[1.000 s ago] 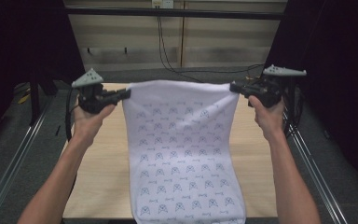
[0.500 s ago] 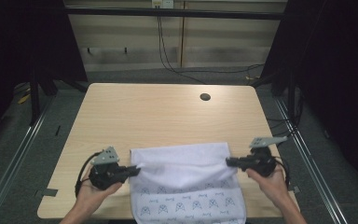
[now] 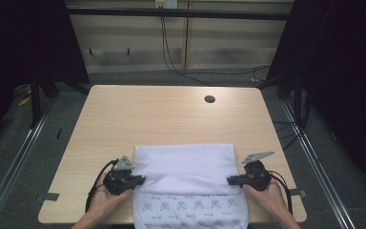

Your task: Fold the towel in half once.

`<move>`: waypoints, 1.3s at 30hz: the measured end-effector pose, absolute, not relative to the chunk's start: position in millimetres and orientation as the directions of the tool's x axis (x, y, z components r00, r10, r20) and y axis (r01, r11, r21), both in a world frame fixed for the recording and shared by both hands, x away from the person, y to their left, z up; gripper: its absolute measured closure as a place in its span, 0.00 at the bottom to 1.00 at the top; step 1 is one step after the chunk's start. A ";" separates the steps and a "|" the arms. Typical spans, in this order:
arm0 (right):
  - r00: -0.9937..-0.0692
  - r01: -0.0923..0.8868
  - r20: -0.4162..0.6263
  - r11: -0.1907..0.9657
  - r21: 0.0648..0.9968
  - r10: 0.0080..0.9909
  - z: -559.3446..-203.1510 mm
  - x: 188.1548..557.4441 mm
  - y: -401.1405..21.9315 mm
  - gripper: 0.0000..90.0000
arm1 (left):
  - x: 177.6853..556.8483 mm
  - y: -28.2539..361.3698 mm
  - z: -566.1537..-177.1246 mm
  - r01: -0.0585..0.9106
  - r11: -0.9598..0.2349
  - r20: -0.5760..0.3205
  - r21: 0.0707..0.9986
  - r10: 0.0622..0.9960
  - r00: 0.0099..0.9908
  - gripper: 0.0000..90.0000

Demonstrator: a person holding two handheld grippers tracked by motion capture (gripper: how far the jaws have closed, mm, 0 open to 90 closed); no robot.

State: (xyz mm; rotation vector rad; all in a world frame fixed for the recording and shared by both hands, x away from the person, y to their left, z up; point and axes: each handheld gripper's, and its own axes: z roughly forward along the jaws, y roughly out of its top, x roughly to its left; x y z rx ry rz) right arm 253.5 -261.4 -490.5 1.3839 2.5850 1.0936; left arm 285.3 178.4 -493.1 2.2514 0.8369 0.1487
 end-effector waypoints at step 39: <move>-0.417 0.739 0.150 0.239 0.630 0.896 -496.3 411.9 -223.3 0.98 | 448.0 186.2 -501.5 0.607 -0.375 -0.116 0.701 0.779 0.616 0.96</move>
